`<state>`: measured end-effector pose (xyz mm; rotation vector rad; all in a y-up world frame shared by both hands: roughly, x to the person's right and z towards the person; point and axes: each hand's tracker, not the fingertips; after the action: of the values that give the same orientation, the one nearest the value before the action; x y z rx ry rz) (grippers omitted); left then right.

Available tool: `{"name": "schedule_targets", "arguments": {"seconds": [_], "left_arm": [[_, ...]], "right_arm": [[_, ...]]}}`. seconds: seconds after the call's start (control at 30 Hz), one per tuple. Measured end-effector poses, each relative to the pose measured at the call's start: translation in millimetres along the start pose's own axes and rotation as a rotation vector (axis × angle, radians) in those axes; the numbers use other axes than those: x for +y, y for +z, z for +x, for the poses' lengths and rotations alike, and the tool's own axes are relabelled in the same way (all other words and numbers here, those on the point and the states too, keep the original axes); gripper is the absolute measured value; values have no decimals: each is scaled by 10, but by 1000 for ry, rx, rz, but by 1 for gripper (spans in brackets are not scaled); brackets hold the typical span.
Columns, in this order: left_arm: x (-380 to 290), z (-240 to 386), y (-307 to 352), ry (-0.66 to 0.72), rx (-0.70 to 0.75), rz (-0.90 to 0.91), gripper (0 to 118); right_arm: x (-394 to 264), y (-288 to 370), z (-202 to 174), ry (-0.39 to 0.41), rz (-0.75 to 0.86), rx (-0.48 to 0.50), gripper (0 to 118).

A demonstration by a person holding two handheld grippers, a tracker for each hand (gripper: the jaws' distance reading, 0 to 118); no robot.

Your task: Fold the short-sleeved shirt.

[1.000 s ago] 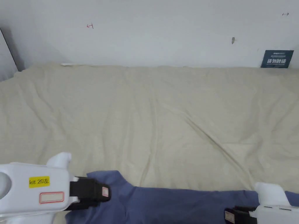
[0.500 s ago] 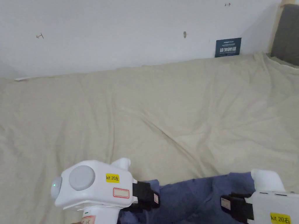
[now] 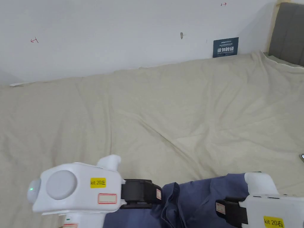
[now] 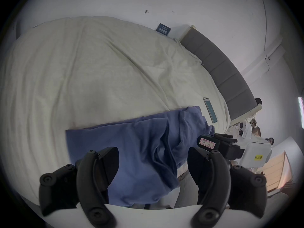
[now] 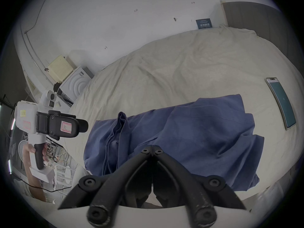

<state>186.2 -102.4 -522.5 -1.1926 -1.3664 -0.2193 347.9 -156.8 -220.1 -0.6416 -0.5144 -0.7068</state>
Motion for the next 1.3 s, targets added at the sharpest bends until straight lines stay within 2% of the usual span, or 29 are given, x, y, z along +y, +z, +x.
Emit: {"name": "schedule_targets", "arguments": {"seconds": [0.07, 0.1, 0.13, 0.17, 0.2, 0.23, 0.33, 0.53, 0.77, 0.9, 1.07, 1.2, 1.3], "left_arm": [[-38, -117, 72, 28, 15, -5, 88], [-69, -175, 93, 47, 25, -9, 82], [-80, -212, 104, 55, 35, -14, 70], [-111, -249, 102, 58, 48, -15, 51], [-155, -264, 76, 64, 56, -17, 9], [-190, -270, 40, 61, 60, -21, 0], [-196, -265, -134, 70, 75, -58, 0], [-222, 11, -419, 26, 0, -110, 0], [-206, 94, -830, 31, 35, -194, 0], [-194, 238, -975, 48, -34, -211, 0], [-133, 499, -1145, -15, -61, -222, 0], [-168, 512, -983, -32, -130, -214, 0], [-214, 375, -675, -31, -116, -172, 0]], "right_arm": [[-1, 2, -14, 4, 3, 1, 0], [-3, 4, -19, 6, 4, 2, 0], [-3, 6, -22, 6, 5, 2, 0], [-5, 9, -24, 6, 6, 1, 0], [-9, 17, -30, 7, 7, 0, 0], [-13, 22, -30, 7, 8, -2, 0], [-25, 44, -15, 6, 10, -8, 0], [-28, 104, 55, -2, 21, -21, 0], [-63, 112, 181, -33, 27, -3, 0], [-89, 111, 215, -39, 21, -9, 0], [-102, 156, 237, -45, 29, -10, 0], [-108, 216, 208, -49, 38, -15, 0], [-114, 246, 152, -39, 40, -18, 0]]}}
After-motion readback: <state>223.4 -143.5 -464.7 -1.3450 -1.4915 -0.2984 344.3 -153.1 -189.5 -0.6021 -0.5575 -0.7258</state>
